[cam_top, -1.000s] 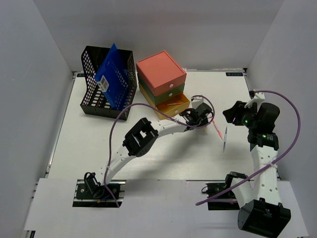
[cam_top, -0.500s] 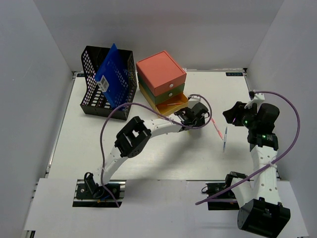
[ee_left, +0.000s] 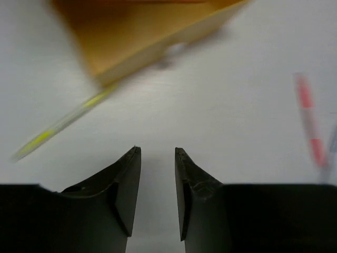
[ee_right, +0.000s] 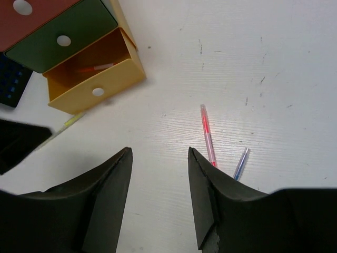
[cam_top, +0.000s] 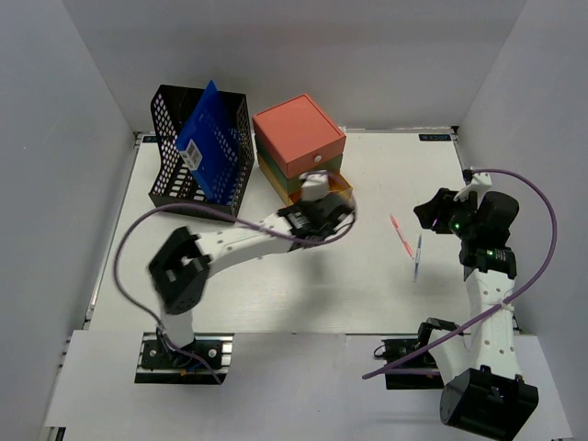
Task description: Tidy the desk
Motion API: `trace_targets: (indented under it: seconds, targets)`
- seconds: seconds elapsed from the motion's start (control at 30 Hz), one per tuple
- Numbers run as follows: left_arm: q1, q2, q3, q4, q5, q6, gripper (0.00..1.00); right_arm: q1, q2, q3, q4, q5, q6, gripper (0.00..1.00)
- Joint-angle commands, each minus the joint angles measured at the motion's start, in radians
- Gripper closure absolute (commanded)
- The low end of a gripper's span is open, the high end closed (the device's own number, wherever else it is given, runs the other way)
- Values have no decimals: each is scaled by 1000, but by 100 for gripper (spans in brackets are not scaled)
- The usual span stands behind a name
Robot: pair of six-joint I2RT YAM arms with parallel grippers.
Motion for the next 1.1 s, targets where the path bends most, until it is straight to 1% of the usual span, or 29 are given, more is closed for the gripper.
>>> trace_targets:
  seconds: [0.0, 0.03, 0.07, 0.1, 0.13, 0.17, 0.2, 0.23, 0.3, 0.33, 0.37, 0.43, 0.47, 0.5, 0.53, 0.57, 0.63, 0.7, 0.73, 0.8, 0.9, 1.0, 1.07]
  targets:
    - [44, -256, -312, -270, -266, -174, 58, -8, -1, -10, 44, -10, 7, 48]
    - [63, -375, -376, -244, -271, -165, 56, -8, 1, -10, 44, -24, 8, 48]
    - [83, -425, -422, -242, -273, -165, 53, -7, 5, -8, 49, -27, 11, 48]
    - [116, -467, -497, -224, -264, -137, 46, -7, 8, -8, 46, -31, 10, 48]
    - [132, -505, -530, -175, -254, -79, 42, -7, 13, -10, 44, -31, 8, 48]
    - [149, -568, -557, -146, -233, -41, 41, -7, 15, -10, 41, -31, 4, 49]
    - [164, -593, -585, -95, -204, 22, 29, -7, 15, -10, 41, -30, 4, 48]
    - [187, -620, -634, -5, -141, 121, 26, -10, 15, -12, 44, -28, 4, 48]
    - [215, -663, -672, 86, -46, 220, 19, -8, 15, -15, 47, -28, 4, 48]
    - [229, -666, -689, 136, 29, 287, 12, -10, 15, -13, 46, -24, 2, 48]
    - [250, -662, -696, 164, 73, 327, 11, -11, 15, -13, 44, -21, 2, 48]
    - [276, -630, -699, 233, 214, 454, 9, -13, 15, -15, 47, -19, 1, 48]
    - [304, -573, -673, 246, 273, 496, 9, -11, 15, -15, 47, -21, -1, 48]
    - [316, -535, -651, 244, 319, 568, 10, -13, 15, -15, 47, -24, 1, 48]
    - [316, -501, -604, 244, 392, 608, 12, -13, 18, -13, 47, -24, 1, 48]
    - [340, -440, -585, 249, 448, 648, 13, -13, 18, -15, 47, -24, 1, 48]
    - [359, -384, -530, 234, 532, 736, 18, -14, 18, -13, 45, -22, -1, 48]
    - [374, -332, -470, 229, 606, 820, 18, -14, 18, -12, 44, -21, -2, 48]
    - [390, -317, -452, 220, 664, 841, 18, -14, 16, -12, 44, -19, -1, 48]
    - [399, -286, -400, 186, 719, 970, 17, -14, 18, -10, 44, -19, -1, 48]
    - [410, -242, -349, 119, 787, 1062, 17, -13, 19, -10, 44, -21, -2, 48]
    - [419, -202, -332, 76, 829, 1122, 17, -13, 21, -10, 44, -22, -1, 48]
    - [419, -193, -341, 72, 883, 1142, 21, -13, 19, -10, 44, -22, -2, 49]
